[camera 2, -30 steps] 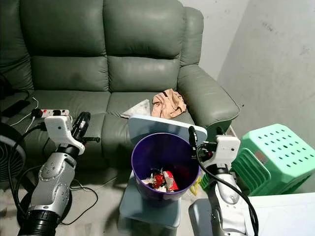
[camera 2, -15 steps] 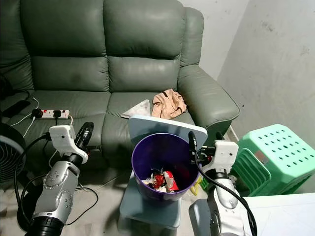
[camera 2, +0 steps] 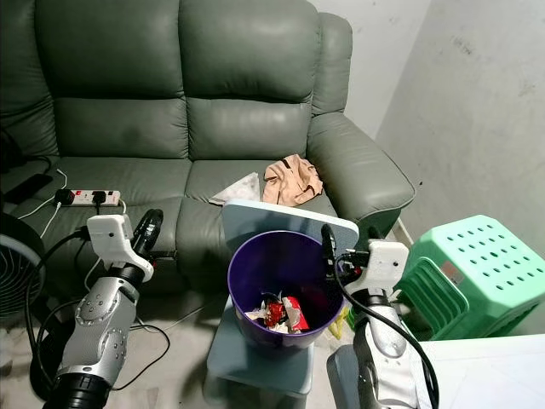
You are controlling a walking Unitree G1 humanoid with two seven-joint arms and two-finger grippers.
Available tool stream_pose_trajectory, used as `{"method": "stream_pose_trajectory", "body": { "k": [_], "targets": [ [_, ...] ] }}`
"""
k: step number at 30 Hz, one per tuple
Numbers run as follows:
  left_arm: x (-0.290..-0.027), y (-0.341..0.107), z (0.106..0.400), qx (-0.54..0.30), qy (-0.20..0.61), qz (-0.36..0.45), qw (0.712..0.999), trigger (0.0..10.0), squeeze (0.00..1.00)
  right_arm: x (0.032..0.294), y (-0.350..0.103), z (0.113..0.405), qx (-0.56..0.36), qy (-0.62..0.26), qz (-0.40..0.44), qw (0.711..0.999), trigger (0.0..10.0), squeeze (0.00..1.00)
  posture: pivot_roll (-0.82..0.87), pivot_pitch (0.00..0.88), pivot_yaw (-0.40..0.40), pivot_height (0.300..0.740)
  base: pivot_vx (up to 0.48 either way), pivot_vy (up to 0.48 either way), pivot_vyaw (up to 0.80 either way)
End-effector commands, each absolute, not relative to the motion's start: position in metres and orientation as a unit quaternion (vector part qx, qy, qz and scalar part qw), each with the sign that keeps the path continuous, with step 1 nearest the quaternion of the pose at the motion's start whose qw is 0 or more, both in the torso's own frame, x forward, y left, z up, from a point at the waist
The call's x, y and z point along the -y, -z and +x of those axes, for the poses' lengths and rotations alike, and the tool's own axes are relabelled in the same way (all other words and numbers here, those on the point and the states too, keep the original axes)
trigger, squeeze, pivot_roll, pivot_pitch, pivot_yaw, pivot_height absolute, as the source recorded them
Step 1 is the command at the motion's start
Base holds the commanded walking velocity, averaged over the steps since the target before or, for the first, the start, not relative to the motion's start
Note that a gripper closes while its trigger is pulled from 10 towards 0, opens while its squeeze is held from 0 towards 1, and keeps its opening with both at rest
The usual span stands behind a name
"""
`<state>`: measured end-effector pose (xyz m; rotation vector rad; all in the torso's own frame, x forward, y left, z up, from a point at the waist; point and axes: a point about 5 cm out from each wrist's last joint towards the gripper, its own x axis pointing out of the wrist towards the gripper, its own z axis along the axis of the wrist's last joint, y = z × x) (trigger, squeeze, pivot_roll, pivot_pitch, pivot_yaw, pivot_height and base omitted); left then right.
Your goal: Picking trash to rubbish bin
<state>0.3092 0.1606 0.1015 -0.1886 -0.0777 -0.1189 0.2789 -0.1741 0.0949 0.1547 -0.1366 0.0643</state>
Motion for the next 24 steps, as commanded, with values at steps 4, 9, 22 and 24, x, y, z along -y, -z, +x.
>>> {"method": "stream_pose_trajectory", "body": {
  "k": [4,9,22,24],
  "targets": [
    [-0.1528,-0.1094,0.3127,0.054,0.087,-0.105,0.989,10.0,1.0,0.1771,-0.0996,0.2823,0.072,-0.022,0.064,0.995,10.0,1.0,-0.01,0.0,-0.073,0.74,0.0,0.0,0.0],
    [-0.1519,-0.1119,0.3124,0.06,0.091,-0.11,0.988,10.0,1.0,0.1791,-0.1008,0.2819,0.075,-0.022,0.054,0.996,10.0,0.0,-0.01,0.0,-0.072,0.74,0.0,0.0,0.0],
    [-0.1511,-0.111,0.3128,0.057,0.098,-0.108,0.988,10.0,1.0,0.1769,-0.0993,0.2806,0.074,-0.026,0.037,0.996,10.0,0.0,-0.01,0.0,-0.069,0.74,0.0,0.0,0.0],
    [-0.1509,-0.111,0.3124,0.057,0.099,-0.108,0.988,10.0,1.0,0.1769,-0.0991,0.2801,0.073,-0.026,0.037,0.996,10.0,0.0,-0.01,0.0,-0.068,0.74,0.0,0.0,0.0]
  ]
}}
